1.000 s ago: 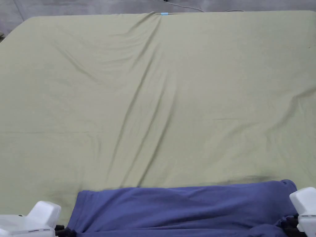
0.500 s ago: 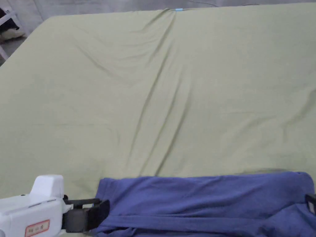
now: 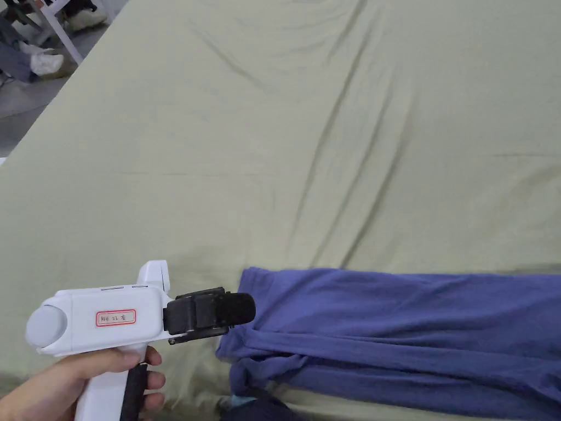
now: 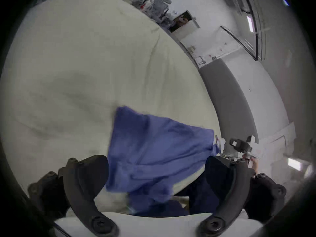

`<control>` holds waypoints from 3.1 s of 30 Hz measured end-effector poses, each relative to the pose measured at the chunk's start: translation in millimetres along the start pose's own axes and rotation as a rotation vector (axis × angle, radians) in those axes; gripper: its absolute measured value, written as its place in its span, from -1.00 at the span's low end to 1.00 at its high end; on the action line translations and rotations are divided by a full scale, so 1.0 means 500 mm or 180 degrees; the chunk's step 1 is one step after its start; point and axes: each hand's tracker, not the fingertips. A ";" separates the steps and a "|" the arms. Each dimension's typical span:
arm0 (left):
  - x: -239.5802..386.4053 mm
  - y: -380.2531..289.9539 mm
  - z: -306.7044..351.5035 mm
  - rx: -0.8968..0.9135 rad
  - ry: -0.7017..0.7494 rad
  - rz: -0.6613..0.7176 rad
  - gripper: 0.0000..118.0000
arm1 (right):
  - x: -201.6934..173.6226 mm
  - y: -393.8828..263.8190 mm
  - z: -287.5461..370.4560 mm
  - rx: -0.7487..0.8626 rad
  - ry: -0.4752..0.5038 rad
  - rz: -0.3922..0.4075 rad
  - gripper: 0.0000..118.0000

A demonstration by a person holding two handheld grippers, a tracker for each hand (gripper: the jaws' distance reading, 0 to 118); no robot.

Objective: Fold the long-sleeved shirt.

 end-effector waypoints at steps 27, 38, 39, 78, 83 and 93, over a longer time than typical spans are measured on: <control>0.068 0.088 -0.123 -0.0409 -0.0423 0.0488 -0.86 | -0.022 -0.033 -0.073 -0.0176 0.0501 -0.0249 -0.96; 0.027 0.093 0.090 -0.0085 -0.0361 0.0297 -0.87 | -0.081 -0.012 -0.077 -0.0104 0.0539 -0.0172 -0.96; 0.017 0.092 0.103 -0.0049 -0.0339 0.0339 -0.87 | -0.088 -0.009 -0.081 -0.0099 0.0547 -0.0161 -0.96; 0.621 0.038 -0.312 0.0231 -0.0397 -0.0577 0.95 | -0.023 -0.071 0.151 0.0593 0.0150 -0.0610 -0.96; 0.569 0.058 -0.170 0.0604 0.0386 -0.0931 0.36 | -0.037 -0.055 0.131 0.0649 0.0280 -0.0630 -0.96; 0.447 0.000 -0.438 -0.0338 0.1234 -0.1221 -0.99 | -0.058 -0.043 0.102 0.0529 0.0189 -0.0527 -0.96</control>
